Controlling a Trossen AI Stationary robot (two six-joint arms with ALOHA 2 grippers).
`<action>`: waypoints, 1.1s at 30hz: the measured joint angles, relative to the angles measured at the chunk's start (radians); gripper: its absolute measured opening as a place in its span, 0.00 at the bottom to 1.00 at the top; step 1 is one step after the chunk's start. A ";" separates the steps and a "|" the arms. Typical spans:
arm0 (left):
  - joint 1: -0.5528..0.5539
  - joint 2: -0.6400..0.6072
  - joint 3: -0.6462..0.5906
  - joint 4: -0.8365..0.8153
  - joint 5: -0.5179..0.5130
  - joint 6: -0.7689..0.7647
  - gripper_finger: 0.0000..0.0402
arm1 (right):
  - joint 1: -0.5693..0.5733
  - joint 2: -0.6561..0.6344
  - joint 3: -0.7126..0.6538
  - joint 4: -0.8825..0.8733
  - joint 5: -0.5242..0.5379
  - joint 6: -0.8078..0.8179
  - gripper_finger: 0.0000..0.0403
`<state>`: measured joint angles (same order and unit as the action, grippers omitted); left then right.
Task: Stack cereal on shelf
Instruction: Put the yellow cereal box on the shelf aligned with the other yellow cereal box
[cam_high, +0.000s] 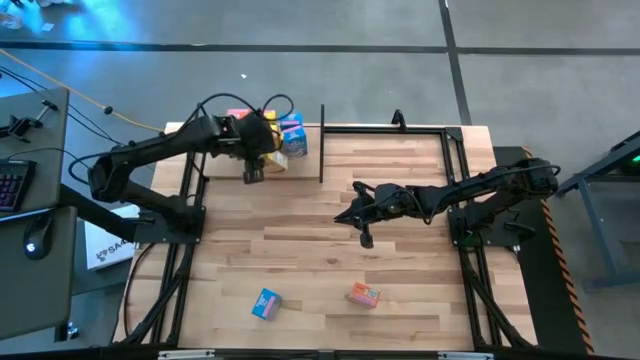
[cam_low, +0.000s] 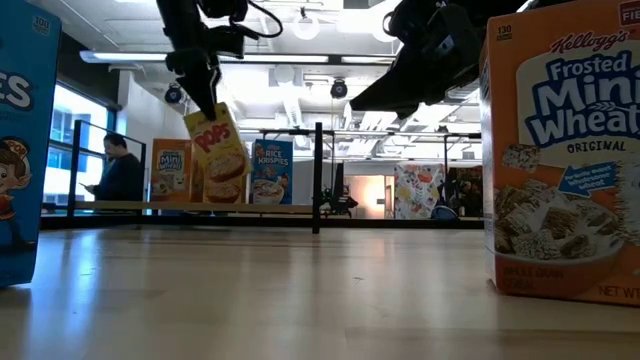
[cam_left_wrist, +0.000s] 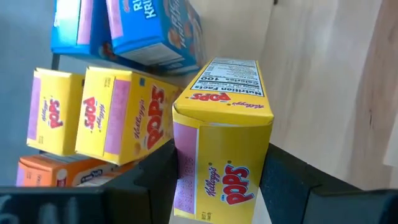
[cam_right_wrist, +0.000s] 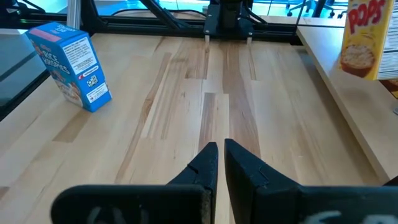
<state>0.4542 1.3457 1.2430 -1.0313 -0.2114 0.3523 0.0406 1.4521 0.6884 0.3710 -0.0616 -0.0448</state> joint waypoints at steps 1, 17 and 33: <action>0.004 0.000 0.000 0.000 0.000 0.000 0.45 | 0.000 0.000 0.000 0.000 0.000 -0.002 0.04; 0.030 0.135 0.009 -0.014 -0.031 0.041 0.58 | 0.000 0.000 0.000 0.000 0.000 0.003 0.04; 0.000 0.046 0.089 -0.050 -0.084 0.026 0.68 | 0.000 0.000 0.000 -0.001 0.000 0.003 0.04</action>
<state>0.4544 1.3920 1.3318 -1.0814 -0.2955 0.3780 0.0406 1.4521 0.6884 0.3703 -0.0616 -0.0422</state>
